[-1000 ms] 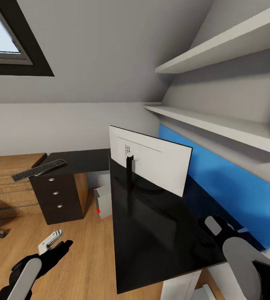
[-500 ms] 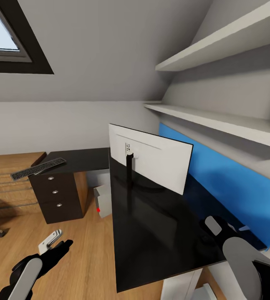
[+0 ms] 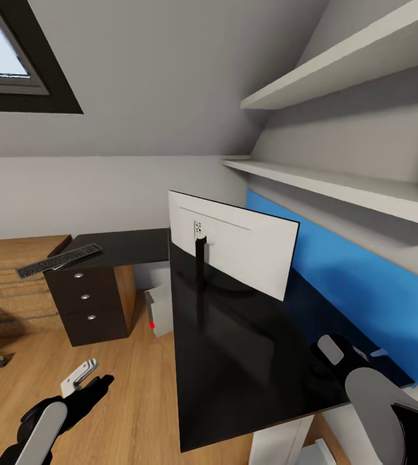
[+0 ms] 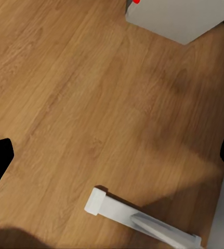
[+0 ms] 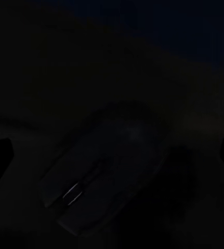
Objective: In the bedroom, organize the workspace by keeping the computer under the desk, ensuring the monitor is on the desk, placing the keyboard on the desk next to the monitor, placing the mouse on the desk next to the keyboard, moving the folder from the swivel chair onto the desk next to the mouse, stacking the notebook on top of the folder with the pen on top of the notebook, and positioning the swivel chair next to the desk.
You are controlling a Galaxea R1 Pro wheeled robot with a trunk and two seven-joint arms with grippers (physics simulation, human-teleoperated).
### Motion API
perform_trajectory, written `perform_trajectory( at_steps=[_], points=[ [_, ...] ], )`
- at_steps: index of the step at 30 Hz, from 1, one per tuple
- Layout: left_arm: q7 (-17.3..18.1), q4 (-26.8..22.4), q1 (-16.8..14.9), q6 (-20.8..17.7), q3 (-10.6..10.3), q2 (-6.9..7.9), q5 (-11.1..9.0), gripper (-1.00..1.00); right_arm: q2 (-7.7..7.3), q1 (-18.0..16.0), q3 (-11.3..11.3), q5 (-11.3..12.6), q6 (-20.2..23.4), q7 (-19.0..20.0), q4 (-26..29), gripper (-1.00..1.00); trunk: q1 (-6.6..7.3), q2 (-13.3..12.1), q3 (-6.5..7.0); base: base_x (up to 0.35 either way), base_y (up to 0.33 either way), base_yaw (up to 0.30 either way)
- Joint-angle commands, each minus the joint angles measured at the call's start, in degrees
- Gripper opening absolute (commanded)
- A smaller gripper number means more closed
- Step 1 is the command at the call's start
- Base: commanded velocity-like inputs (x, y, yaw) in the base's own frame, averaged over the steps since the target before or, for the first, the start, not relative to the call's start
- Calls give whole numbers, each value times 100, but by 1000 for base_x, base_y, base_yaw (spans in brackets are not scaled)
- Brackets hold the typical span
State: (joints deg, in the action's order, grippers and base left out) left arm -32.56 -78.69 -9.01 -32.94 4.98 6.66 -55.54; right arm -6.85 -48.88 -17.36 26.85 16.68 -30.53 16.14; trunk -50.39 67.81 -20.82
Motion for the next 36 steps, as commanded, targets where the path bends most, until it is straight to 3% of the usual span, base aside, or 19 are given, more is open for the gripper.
perform_trajectory(
  at_steps=[1, 15, 19, 20, 27, 36],
  points=[
    [-44, -7, -4, -10, -2, -2, -61, 100, -1, -1, -3, 39, 26, -34, 12, 100, 0, 5, -7, 0, 0, 0],
    [-58, 43, -4, -12, -14, -2, -94, 100, 8, -1, -41, 68, 35, -33, 4, 100, 0, 5, -7, 0, 0, 0],
    [-59, 129, -4, -11, -15, 1, -85, 100, 8, -2, -89, 165, 37, -32, -19, 100, 0, 5, -7, 0, 0, 0],
    [-63, 169, -4, -7, -15, 2, -79, 100, 8, -1, -109, 284, 37, -32, -28, 100, 0, 5, -7, 0, 0, 0],
    [-66, 236, -4, -2, -15, 2, -61, 100, 8, -3, -118, 340, 38, -38, -31, 100, 0, 5, -7, 16, 0, 0],
    [-66, 373, -4, -1, -15, 2, 89, 100, 8, -2, -119, 350, 45, -40, -32, 100, 0, 5, -7, 80, 0, 0]
  ],
)
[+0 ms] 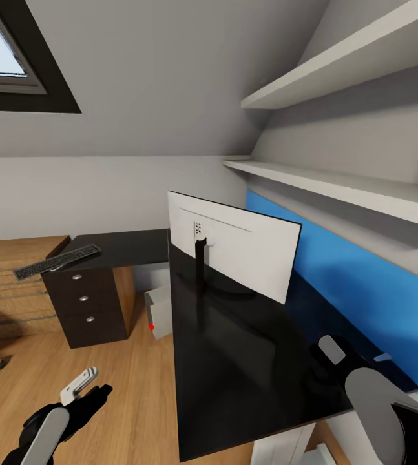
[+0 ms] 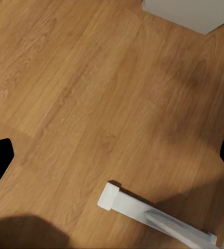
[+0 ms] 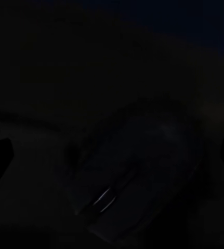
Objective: In the bedroom, organize the workspace by keeping the computer under the desk, ensuring the monitor is on the desk, placing the keyboard on the desk next to the monitor, placing the mouse on the desk next to the keyboard, moving the folder from the swivel chair onto the desk next to the mouse, stacking the notebook on top of the folder with the pen on top of the notebook, and positioning the swivel chair next to the desk.
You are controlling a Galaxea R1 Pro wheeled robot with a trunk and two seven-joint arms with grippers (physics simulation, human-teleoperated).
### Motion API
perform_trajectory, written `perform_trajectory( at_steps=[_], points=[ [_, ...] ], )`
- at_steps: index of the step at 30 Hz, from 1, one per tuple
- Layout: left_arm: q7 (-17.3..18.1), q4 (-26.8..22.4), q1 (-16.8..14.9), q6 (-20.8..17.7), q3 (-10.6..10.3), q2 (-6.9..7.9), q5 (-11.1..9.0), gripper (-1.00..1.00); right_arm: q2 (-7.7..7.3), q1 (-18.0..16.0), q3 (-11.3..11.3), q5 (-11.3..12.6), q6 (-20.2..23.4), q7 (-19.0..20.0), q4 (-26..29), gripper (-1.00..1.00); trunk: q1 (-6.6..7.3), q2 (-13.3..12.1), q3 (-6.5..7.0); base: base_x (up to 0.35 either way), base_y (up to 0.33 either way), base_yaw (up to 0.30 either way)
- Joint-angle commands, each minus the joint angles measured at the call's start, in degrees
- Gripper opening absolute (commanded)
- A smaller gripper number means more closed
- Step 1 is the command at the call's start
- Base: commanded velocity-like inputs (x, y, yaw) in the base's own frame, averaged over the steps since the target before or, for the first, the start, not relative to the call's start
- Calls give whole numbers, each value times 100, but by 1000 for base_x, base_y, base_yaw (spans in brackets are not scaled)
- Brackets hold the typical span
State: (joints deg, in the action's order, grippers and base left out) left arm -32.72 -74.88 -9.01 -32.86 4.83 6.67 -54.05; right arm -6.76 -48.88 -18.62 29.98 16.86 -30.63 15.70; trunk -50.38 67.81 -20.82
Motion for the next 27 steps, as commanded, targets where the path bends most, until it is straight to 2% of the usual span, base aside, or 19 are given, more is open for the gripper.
perform_trajectory(
  at_steps=[1, 19, 27],
  points=[
    [-50, -1, -4, -10, -1, 1, -51, 100, -1, -1, 8, 38, 30, -30, 12, 100, -1, 4, -7, 20, 0, 0],
    [-57, 27, -4, -11, 2, 1, -27, 100, -5, -3, -18, 62, 54, -38, -99, 100, -1, 4, -7, 4, 0, 0],
    [-61, -16, -4, -17, 20, 1, -27, 100, -9, -2, -128, 61, 54, -40, -166, 100, -1, 4, -7, 0, 0, 0]
  ],
)
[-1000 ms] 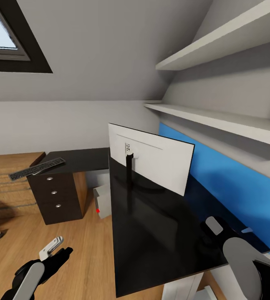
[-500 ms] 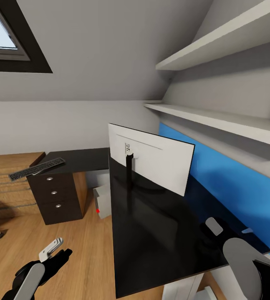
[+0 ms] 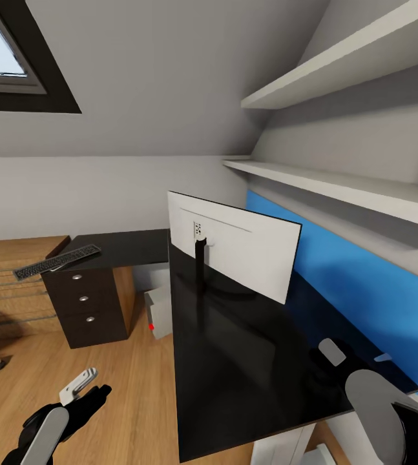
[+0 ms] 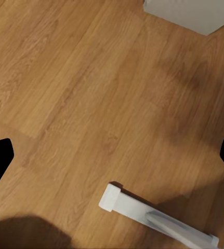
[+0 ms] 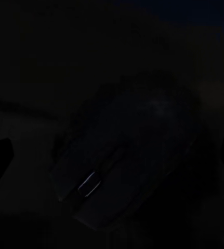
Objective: In the bedroom, organize the workspace by keeping the computer under the desk, ensuring the monitor is on the desk, placing the keyboard on the desk next to the monitor, placing the mouse on the desk next to the keyboard, moving the folder from the swivel chair onto the desk next to the mouse, stacking the notebook on top of the folder with the pen on top of the notebook, and positioning the swivel chair next to the desk.
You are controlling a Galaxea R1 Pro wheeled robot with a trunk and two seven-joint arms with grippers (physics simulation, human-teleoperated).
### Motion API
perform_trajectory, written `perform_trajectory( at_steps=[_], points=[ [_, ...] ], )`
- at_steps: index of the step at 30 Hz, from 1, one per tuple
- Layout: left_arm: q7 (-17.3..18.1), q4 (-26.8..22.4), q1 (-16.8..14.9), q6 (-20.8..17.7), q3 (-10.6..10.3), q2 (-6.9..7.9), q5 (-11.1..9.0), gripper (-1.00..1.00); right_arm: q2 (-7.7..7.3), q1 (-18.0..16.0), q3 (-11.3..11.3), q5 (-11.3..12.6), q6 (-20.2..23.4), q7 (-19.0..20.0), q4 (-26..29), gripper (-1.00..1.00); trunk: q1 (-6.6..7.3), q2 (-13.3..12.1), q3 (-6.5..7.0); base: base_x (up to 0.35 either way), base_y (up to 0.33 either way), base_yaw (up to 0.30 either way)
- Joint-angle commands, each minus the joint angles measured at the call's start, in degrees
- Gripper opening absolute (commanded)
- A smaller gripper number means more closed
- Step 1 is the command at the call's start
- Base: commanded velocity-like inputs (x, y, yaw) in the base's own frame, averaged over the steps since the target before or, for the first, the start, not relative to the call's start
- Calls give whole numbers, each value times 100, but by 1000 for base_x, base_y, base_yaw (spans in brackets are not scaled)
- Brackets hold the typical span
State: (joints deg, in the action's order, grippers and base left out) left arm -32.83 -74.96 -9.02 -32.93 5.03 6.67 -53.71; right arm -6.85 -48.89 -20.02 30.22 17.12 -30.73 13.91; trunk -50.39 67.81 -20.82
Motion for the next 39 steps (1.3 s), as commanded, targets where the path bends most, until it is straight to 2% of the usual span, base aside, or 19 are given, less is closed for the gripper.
perform_trajectory(
  at_steps=[1, 10, 17, 39],
  points=[
    [-51, -15, -4, -11, 3, 1, -63, 100, -1, -1, 4, 39, 28, -31, -13, 100, 0, 5, -7, 0, 0, 0],
    [-43, -27, -4, -12, 7, 1, -69, 100, -1, -2, -9, 41, 28, -30, -53, 100, 0, 5, -7, 0, 0, 0],
    [-29, -28, -4, -12, 7, 1, -69, 100, -4, -3, -10, 39, 28, -30, -55, 100, -154, 285, -133, 0, 0, 0],
    [-30, -28, -4, -12, 5, 1, -69, 100, -54, -4, -10, 37, 28, -34, -64, 100, -154, 285, -133, 0, 0, 0]
  ],
)
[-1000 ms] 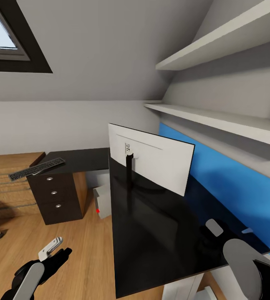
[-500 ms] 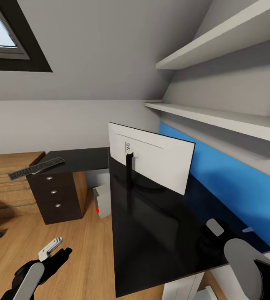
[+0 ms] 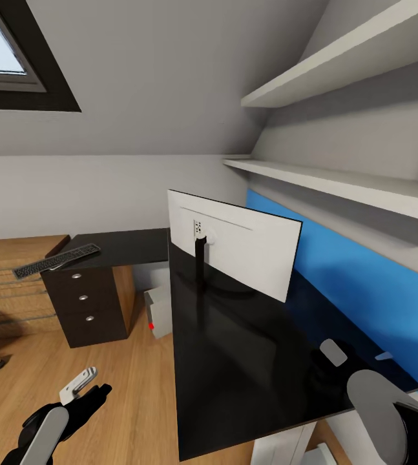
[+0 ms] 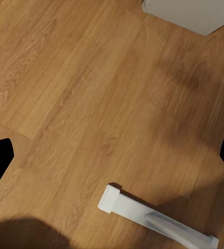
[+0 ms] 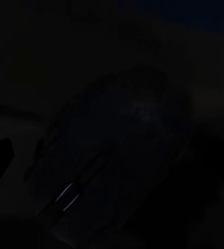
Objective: In the bedroom, organize the workspace by keeping the computer under the desk, ensuring the monitor is on the desk, placing the keyboard on the desk next to the monitor, placing the mouse on the desk next to the keyboard, moving the folder from the swivel chair onto the desk next to the mouse, stacking the notebook on top of the folder with the pen on top of the notebook, and positioning the swivel chair next to the desk.
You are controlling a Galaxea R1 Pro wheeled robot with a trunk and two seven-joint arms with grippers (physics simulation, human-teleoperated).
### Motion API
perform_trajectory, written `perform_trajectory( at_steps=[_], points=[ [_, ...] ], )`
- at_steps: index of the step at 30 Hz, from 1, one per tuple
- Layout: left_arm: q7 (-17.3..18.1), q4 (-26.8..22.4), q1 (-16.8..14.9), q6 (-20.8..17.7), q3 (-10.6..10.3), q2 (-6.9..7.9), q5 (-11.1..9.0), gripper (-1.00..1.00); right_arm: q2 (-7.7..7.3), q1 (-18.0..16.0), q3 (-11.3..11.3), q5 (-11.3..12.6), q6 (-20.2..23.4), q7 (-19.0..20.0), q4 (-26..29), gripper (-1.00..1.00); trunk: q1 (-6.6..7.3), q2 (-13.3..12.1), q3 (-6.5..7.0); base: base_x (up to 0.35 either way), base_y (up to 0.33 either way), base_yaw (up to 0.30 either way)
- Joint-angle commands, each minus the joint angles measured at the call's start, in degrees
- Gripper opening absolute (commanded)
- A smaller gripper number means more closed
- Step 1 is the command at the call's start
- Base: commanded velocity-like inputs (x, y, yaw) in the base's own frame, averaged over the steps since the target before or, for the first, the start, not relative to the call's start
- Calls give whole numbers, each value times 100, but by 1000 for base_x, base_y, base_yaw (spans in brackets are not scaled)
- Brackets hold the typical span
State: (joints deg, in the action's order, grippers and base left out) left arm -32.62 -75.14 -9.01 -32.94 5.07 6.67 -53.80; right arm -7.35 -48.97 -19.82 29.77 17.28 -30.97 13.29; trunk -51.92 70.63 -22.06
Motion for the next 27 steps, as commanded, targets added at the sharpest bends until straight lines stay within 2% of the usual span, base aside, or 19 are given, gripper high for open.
perform_trajectory(
  at_steps=[1, 26, 27],
  points=[
    [-51, -10, -4, -11, -1, 1, -61, 100, -3, 4, -30, 82, 12, -9, -1, 100, -1, 3, -9, 0, 0, 0],
    [-55, 2, -4, -11, -6, 1, -61, 100, 5, 9, -22, 82, 12, -8, -1, 100, -1, 3, -9, 0, 0, 0],
    [-56, 3, -4, -11, -6, 1, -61, 100, 5, 7, -22, 82, 12, -7, -1, -100, -1, 3, -9, 0, 0, 0]
  ],
)
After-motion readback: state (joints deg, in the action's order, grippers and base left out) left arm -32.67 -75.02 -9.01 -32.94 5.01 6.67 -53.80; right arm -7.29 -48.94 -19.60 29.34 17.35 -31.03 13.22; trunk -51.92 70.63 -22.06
